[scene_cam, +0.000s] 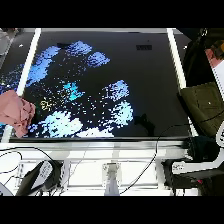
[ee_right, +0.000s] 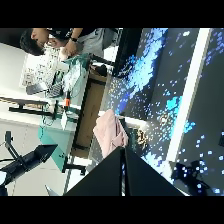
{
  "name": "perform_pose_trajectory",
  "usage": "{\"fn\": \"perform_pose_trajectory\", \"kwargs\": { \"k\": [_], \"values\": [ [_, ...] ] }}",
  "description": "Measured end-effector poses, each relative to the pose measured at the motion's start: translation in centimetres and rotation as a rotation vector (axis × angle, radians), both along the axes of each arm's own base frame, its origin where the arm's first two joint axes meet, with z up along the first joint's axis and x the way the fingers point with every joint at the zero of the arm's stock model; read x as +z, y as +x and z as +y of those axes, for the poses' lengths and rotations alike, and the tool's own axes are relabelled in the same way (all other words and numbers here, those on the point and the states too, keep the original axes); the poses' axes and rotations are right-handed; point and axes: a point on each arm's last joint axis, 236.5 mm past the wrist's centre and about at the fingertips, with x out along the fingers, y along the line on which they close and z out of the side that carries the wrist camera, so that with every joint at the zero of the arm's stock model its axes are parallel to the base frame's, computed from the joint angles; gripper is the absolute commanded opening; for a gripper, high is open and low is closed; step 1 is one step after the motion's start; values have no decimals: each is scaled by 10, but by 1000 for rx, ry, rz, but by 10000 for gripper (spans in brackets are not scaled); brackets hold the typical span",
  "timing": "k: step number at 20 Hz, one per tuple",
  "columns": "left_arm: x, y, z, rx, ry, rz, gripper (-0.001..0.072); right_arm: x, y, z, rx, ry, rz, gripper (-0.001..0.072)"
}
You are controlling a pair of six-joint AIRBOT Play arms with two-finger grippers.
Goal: Fold the clothes and pants, and hang the long-sleeved shirts on hangers.
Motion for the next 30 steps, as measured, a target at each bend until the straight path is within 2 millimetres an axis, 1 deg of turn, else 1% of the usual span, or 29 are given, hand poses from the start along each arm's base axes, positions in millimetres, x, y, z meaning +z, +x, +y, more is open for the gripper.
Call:
{"fn": "perform_pose_trajectory", "kwargs": {
  "k": [3, 5, 7, 9, 10, 11, 12, 14, 16, 17, 18, 21, 25, 26, 28, 30],
  "values": [
    [-5, 0, 0, 1, -7, 10, 9, 0, 0, 0, 0, 0, 0, 20],
    [-21, -2, 2, 9, -31, 42, 9, 0, 0, 0, 0, 0, 0, 21],
    [-48, -7, 6, 24, -72, 94, 10, 0, 0, 0, 0, 0, 0, 20],
    [-81, -14, 10, 46, -127, 160, 10, 0, 0, 0, 0, 0, 0, 21],
    [-100, -19, 11, 57, -159, 199, 45, 0, 0, 0, 0, 0, 0, 21],
    [-116, -23, 12, 62, -187, 235, 299, 0, 0, 0, 0, 0, 0, 20],
    [-134, -27, 11, 69, -219, 271, 490, 0, 0, 0, 0, 0, 0, 21],
    [-162, -32, 11, 77, -273, 331, 503, 0, 0, 0, 0, 0, 0, 21],
    [-186, -32, 10, 78, -319, 369, 501, 0, 0, 0, 0, 0, 0, 21],
    [-195, -29, 10, 79, -334, 374, 470, 0, 0, 0, 0, 0, 0, 21],
    [-203, -25, 12, 81, -342, 369, 470, 0, 0, 0, 0, 0, 0, 21],
    [-216, -10, 21, 88, -338, 327, 470, 0, 0, 0, 0, 0, 0, 21],
    [-224, 9, 33, 97, -314, 262, 464, 0, 0, 0, 0, 0, 0, 21],
    [-225, 13, 35, 96, -314, 248, 431, 0, 0, 0, 0, 0, 0, 20],
    [-229, 21, 34, 87, -325, 224, 14, 0, 0, 0, 0, 0, 0, 21],
    [-231, 27, 32, 77, -339, 203, 9, 0, 0, 0, 0, 0, 0, 21]
  ]
}}
